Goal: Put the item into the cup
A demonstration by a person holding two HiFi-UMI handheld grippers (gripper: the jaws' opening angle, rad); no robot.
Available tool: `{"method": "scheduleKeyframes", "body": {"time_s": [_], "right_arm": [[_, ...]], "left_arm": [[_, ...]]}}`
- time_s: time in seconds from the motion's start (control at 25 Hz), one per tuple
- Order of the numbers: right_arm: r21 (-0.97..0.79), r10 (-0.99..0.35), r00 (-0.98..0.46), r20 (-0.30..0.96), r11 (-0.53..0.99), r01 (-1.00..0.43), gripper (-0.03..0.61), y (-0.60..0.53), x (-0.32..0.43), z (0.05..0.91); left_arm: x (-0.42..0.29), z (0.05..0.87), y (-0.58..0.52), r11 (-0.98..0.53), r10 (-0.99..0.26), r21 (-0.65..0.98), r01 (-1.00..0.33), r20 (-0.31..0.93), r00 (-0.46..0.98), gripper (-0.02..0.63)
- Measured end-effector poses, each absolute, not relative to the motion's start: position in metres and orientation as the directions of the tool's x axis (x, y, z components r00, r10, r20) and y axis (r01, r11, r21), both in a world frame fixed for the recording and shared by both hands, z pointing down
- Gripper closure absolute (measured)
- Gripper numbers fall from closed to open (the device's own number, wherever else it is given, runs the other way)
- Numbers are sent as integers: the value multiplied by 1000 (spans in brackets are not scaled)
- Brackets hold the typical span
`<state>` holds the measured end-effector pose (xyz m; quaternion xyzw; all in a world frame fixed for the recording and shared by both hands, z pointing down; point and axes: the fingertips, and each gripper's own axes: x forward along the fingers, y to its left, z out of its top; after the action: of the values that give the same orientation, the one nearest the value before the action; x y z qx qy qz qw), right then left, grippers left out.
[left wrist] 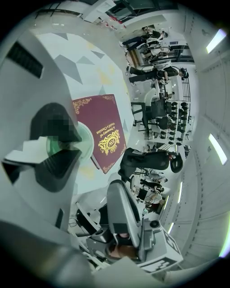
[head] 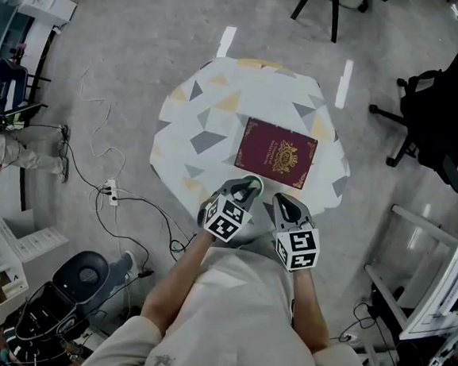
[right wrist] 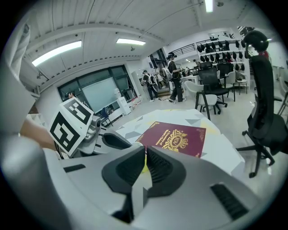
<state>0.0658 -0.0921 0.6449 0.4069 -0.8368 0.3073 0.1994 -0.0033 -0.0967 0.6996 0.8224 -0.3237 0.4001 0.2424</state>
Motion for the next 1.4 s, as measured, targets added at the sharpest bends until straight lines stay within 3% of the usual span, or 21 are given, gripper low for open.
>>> {"method": "scheduleKeyframes", "body": {"time_s": [1.4], "right_arm": [[-342, -590, -569, 573, 459, -820, 560, -86, 76, 640]], "left_arm": [[4, 694, -94, -706, -329, 93, -702, 835, 441, 505]]}}
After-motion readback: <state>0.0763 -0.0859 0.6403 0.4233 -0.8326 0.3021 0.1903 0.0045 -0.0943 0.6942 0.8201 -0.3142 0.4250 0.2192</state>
